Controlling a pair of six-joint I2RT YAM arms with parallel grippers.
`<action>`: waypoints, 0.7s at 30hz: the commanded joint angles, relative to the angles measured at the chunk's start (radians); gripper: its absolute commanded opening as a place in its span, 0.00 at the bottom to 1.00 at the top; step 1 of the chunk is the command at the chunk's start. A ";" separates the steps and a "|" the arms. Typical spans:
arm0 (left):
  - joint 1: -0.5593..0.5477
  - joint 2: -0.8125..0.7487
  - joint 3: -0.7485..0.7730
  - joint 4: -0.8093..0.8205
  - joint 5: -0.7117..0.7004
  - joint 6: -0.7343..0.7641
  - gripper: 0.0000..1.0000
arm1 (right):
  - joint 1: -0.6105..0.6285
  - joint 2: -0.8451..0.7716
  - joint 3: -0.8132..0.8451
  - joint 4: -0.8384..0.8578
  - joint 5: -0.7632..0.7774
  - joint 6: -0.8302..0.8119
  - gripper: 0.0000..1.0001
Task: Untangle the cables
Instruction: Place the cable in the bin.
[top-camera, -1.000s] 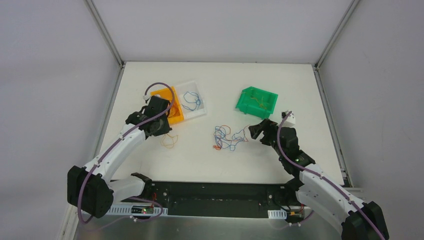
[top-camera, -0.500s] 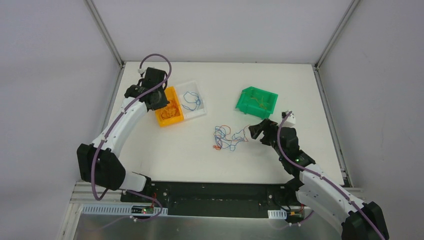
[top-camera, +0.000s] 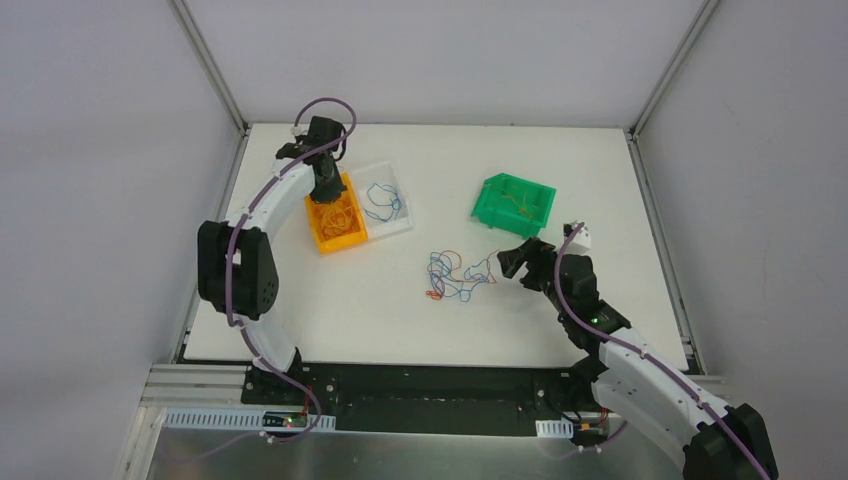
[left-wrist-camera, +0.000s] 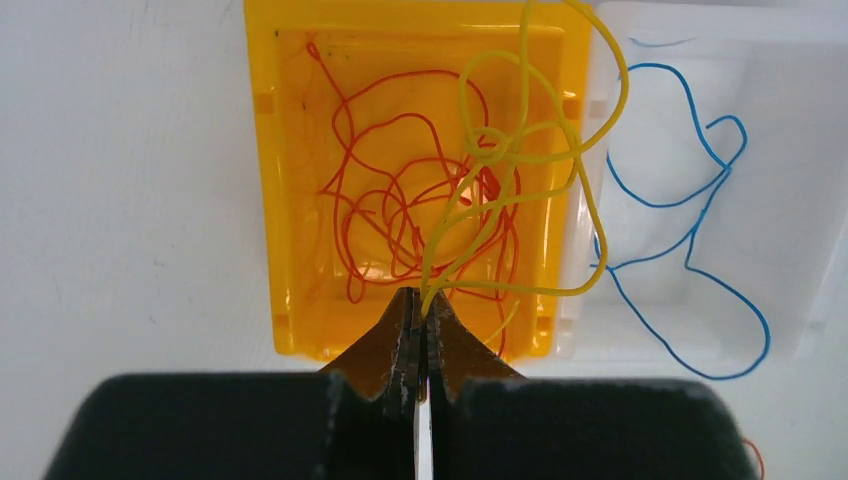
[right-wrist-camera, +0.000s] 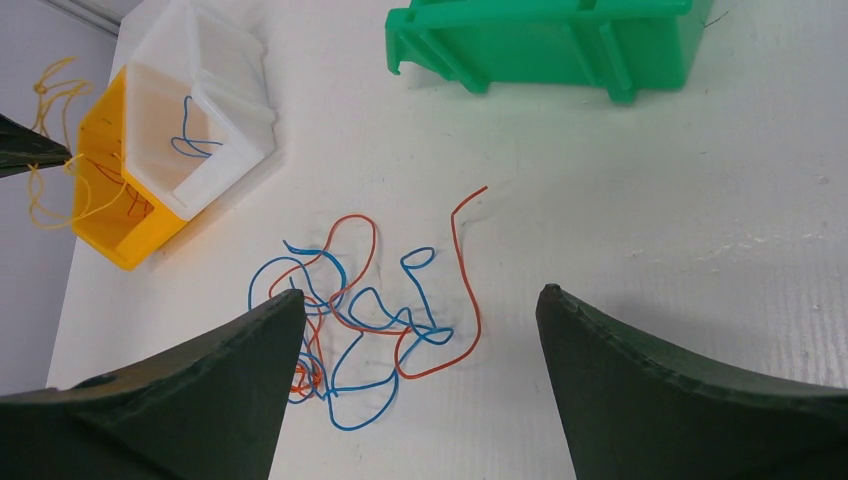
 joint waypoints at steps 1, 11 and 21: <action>0.011 0.091 0.043 0.022 -0.064 0.022 0.00 | -0.003 -0.004 0.004 0.033 -0.002 0.004 0.89; 0.011 0.089 -0.101 0.172 -0.063 -0.005 0.00 | -0.003 0.007 0.004 0.036 -0.002 0.006 0.89; 0.011 -0.183 -0.078 0.106 -0.003 0.017 0.00 | -0.003 0.011 0.008 0.040 -0.001 0.004 0.89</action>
